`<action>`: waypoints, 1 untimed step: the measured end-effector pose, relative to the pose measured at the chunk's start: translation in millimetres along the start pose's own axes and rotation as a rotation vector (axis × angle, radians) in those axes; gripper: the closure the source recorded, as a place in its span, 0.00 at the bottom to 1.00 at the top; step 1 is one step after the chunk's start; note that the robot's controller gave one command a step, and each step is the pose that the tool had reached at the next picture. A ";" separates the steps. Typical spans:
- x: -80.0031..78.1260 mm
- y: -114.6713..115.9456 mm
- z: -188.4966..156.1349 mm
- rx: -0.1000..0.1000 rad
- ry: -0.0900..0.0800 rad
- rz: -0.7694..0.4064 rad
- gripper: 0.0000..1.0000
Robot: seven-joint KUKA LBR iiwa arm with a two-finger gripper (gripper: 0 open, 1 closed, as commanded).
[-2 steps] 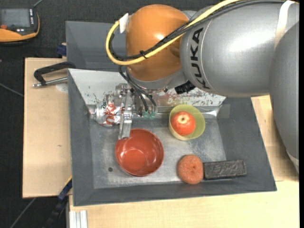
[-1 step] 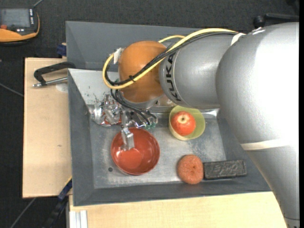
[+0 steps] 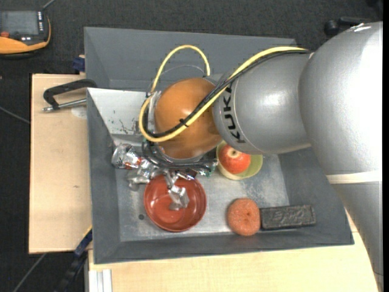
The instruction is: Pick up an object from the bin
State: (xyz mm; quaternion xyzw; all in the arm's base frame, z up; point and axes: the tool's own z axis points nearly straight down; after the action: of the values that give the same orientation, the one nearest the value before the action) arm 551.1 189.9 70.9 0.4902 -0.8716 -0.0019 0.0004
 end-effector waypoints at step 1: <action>49.4 -49.2 -0.8 0.002 -0.002 -0.032 0.00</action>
Offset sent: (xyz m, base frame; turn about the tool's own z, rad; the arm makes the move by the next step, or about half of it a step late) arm 0.0145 -0.0660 -0.0009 -0.0396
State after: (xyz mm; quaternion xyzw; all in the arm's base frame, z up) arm 567.5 122.1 71.4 0.5042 -0.8636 -0.0015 -0.0013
